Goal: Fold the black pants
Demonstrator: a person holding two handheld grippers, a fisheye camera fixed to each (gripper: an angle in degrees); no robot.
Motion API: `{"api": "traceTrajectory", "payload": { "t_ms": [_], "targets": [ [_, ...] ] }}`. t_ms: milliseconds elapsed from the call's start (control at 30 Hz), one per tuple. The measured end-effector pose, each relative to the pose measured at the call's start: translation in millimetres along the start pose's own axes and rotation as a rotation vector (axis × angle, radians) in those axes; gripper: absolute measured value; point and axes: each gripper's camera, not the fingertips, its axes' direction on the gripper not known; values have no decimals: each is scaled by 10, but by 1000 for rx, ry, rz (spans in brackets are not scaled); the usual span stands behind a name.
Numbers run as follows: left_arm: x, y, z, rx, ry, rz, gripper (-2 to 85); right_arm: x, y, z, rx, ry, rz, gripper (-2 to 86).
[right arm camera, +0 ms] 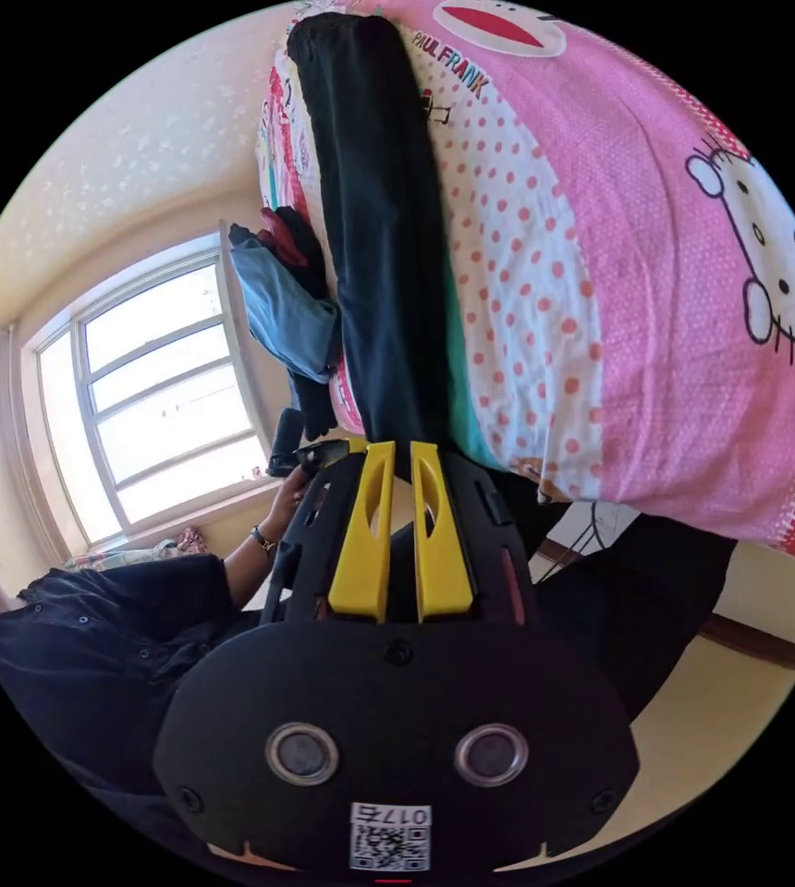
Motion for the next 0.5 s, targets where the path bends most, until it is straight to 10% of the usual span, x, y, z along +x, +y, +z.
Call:
{"api": "traceTrajectory", "payload": {
  "t_ms": [267,500],
  "targets": [
    [265,-780,99,75,80,200,148,-33,-1015,-225,103,-7,-127,123],
    [-98,-787,723,-25,316,85,61,207,-1452,350,-245,-148,-90,63]
  ]
}}
